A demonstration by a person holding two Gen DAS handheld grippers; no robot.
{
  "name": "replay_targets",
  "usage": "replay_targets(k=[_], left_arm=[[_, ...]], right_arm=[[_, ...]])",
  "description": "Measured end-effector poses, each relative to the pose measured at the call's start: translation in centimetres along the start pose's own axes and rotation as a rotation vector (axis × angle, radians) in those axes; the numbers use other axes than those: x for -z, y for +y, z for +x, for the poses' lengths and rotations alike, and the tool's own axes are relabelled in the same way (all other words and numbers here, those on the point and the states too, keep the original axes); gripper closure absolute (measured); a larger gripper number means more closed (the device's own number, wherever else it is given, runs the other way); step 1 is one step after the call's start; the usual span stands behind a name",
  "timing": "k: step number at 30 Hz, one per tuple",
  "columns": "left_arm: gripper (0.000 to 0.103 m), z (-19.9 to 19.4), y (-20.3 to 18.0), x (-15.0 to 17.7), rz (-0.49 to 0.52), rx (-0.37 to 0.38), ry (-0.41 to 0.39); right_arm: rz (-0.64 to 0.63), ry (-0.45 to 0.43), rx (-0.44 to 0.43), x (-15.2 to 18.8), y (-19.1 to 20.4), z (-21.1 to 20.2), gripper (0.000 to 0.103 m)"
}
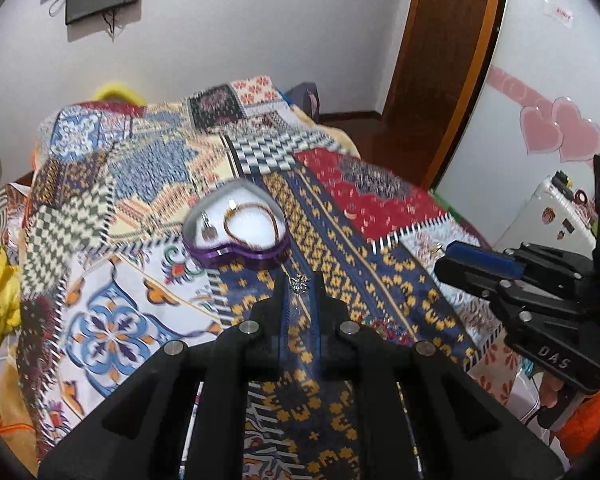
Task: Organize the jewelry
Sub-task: 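Grasp a gold ring with the right tool, then carry the gold ring with the right tool into the tin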
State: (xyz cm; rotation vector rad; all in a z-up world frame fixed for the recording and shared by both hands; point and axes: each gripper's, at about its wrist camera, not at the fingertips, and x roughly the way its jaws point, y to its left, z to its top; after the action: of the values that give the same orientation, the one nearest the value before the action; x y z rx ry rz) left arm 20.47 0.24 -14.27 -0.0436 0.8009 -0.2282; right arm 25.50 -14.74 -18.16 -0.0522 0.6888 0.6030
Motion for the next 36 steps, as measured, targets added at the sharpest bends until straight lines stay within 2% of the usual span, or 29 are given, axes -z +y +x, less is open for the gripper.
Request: replay_targets(k=[9,18,25,36], left_arm=[[0.095,-2.1,0.9,-2.4,-0.001,-0.012,-0.089],[0.095,-1.7,2.0,-4.2,0.008,-0.036,-0.128],[0.095,0.6,3.6,-5.1,-0.016,-0.032,-0.113],[0.095,4.9,5.6,-5.9,-0.041,-0.012,-0.043]], right_arm=[[-0.04,-0.047,-0.013,-2.0,1.2,0.3,0.087],[-0.054,-0.078,-0.029,-3.8,1.8,1.8,0.087],[-0.052,-0.065,-0.047,-4.9,1.8,3.9,0.087],[-0.054,0.02,-0.09,-6.5,1.1,8.2,0.087]])
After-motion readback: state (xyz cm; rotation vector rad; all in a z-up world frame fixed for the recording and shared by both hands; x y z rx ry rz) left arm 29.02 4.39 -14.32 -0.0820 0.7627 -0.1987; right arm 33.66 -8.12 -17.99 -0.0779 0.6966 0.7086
